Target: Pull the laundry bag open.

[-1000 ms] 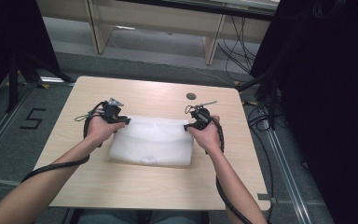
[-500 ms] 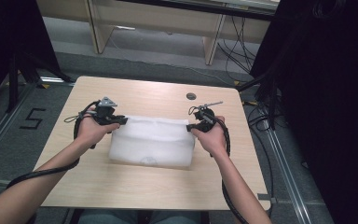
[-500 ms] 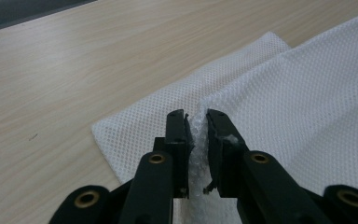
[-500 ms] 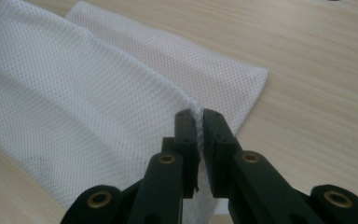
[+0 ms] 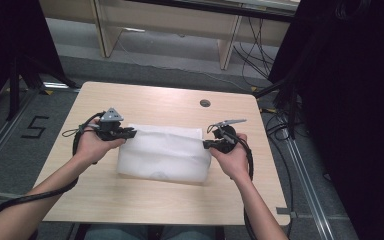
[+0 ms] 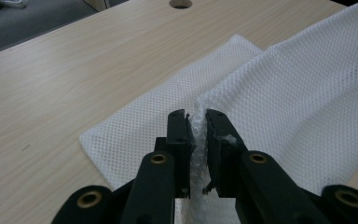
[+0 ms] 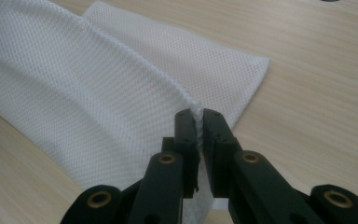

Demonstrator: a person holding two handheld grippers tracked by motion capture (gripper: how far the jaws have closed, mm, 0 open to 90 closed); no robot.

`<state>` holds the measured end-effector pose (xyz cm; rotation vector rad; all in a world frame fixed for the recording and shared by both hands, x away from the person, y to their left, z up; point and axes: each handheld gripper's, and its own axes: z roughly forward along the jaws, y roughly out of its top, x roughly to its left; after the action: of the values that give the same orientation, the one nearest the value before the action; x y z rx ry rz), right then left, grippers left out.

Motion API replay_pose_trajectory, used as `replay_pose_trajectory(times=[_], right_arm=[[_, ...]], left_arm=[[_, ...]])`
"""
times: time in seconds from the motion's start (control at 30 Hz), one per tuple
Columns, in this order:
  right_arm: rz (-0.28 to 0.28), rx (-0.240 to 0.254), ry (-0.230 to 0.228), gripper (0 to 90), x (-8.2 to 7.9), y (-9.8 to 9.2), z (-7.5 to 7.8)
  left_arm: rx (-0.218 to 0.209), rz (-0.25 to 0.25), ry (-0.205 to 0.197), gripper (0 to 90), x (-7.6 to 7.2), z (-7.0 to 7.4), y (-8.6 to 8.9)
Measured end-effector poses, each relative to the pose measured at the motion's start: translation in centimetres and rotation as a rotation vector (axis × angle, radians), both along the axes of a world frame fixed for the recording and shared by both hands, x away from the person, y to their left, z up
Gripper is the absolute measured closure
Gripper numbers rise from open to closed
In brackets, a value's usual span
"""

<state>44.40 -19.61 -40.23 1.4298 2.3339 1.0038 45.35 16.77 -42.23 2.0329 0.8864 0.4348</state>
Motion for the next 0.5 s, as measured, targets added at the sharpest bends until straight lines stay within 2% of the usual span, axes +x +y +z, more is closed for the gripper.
replay_pose_trajectory(times=[0.07, 0.1, 0.13, 0.17, 0.2, 0.23, 0.33, 0.4, 0.5], right_arm=[[-0.012, -0.006, 0.004, 85.7, -0.7, 0.1, -0.2], [0.008, -0.024, 0.010, 85.6, -1.0, 0.0, -0.2], [0.007, -0.014, 0.008, 85.6, -1.5, 0.1, -0.5], [0.015, -0.032, 0.018, 85.6, -1.8, 0.0, -0.5], [0.020, -0.027, 0.004, 85.5, -2.1, 0.1, -0.8], [0.021, -0.038, 0.021, 85.5, -2.5, 0.1, -0.9], [0.034, -0.054, 0.024, 85.3, -3.6, 0.2, -1.5], [0.046, -0.061, 0.033, 85.1, -4.7, 0.2, -1.9], [0.049, -0.061, 0.027, 85.1, -5.2, 0.2, -2.2]], left_arm=[[0.017, -0.011, 0.000, 79.7, -0.6, -0.2, -0.2], [0.034, -0.016, -0.011, 79.7, -1.0, -0.5, -0.4], [0.042, -0.025, -0.005, 79.7, -1.4, -0.7, -0.4], [0.041, -0.029, -0.001, 79.6, -1.6, -0.9, -0.5], [0.049, -0.034, -0.003, 79.6, -1.9, -1.0, -0.5], [0.042, -0.044, 0.004, 79.7, -2.2, -1.2, -0.5], [0.053, -0.056, 0.007, 79.4, -3.2, -1.6, -0.4], [0.070, -0.073, 0.009, 79.2, -4.0, -1.7, -0.2], [0.079, -0.090, 0.023, 79.3, -5.0, -2.1, 0.0]])
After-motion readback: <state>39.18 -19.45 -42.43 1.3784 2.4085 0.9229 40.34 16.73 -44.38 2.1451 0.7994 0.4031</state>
